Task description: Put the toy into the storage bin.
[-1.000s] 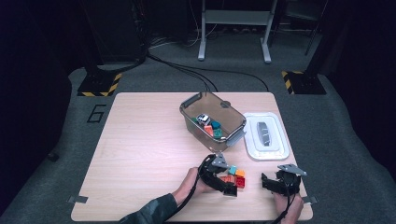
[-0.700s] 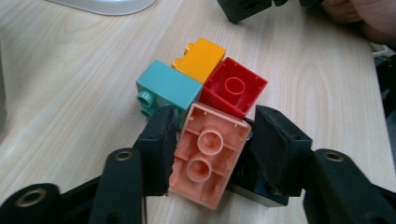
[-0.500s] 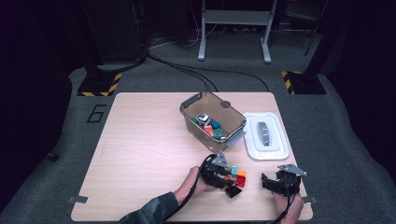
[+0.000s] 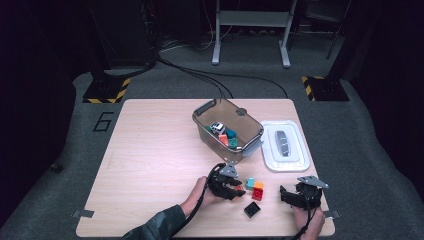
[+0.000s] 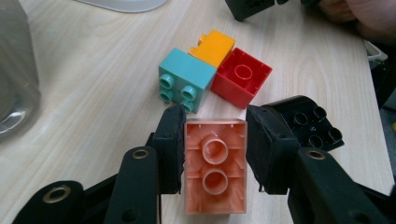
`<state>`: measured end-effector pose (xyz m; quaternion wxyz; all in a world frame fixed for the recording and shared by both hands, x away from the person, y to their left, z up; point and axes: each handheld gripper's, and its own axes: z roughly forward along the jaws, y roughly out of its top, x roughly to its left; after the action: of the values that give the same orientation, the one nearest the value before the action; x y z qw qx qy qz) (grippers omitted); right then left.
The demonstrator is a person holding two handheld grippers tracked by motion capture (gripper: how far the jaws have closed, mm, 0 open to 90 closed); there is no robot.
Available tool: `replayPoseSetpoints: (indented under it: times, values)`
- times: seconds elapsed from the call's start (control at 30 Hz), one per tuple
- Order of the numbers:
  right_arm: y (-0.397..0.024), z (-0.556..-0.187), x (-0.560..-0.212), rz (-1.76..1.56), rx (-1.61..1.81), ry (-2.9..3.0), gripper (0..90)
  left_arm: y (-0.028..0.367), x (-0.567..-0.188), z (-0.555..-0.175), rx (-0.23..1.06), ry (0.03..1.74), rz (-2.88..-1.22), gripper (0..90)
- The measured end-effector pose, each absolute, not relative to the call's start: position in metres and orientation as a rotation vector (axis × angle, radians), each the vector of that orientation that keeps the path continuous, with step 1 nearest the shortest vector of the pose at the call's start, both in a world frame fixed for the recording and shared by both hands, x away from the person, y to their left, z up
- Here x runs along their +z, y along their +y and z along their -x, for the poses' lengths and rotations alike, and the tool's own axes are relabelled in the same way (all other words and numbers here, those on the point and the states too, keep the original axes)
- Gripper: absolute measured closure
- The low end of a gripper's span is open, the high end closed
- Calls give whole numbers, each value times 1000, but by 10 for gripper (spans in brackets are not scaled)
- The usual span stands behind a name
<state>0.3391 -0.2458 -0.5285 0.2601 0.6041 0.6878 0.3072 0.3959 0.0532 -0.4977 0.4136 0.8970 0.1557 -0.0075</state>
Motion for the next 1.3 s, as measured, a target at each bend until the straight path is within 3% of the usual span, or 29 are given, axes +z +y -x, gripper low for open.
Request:
replayPoseSetpoints:
  times: [1.3]
  values:
    - [-246,-339,-528,-1638,831,1861,105,147,-444,-433,202,579,-2190,589]
